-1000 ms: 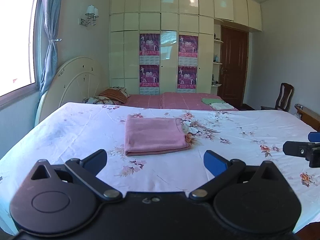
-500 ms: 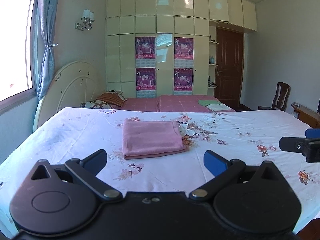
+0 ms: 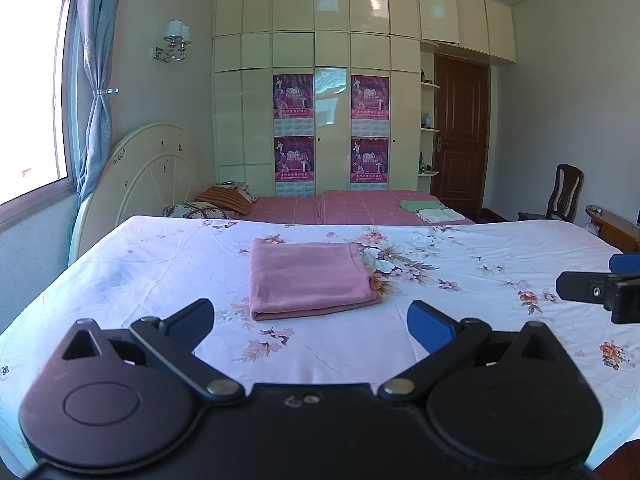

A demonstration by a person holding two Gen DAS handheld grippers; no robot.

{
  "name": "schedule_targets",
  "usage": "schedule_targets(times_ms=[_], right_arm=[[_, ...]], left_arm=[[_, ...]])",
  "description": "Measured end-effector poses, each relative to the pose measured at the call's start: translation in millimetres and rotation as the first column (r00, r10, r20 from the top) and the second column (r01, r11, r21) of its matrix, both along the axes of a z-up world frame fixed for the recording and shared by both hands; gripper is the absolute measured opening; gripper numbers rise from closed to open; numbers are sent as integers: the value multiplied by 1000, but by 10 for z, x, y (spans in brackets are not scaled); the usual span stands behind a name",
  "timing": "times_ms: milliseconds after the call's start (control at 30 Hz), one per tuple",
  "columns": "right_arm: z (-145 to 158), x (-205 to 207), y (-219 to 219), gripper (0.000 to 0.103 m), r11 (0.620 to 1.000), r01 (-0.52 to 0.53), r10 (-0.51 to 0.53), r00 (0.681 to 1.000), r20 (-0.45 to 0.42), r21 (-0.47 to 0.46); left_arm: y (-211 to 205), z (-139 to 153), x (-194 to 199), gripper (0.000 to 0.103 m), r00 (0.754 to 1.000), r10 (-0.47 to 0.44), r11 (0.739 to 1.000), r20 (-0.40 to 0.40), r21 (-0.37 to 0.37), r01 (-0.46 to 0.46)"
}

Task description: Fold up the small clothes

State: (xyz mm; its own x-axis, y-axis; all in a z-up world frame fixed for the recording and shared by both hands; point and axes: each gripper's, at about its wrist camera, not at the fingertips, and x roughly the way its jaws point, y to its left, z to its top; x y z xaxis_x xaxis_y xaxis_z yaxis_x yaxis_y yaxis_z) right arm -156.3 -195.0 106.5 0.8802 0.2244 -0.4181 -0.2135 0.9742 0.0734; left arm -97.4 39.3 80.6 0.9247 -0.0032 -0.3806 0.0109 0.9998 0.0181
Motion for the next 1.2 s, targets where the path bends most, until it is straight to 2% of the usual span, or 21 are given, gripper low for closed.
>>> schedule_targets(times_ms=[1200], right_arm=[[14, 65, 28, 103, 1000, -11, 11, 1000, -1, -7]], left_arm=[[42, 25, 38, 102, 1000, -11, 1000, 5, 9, 11]])
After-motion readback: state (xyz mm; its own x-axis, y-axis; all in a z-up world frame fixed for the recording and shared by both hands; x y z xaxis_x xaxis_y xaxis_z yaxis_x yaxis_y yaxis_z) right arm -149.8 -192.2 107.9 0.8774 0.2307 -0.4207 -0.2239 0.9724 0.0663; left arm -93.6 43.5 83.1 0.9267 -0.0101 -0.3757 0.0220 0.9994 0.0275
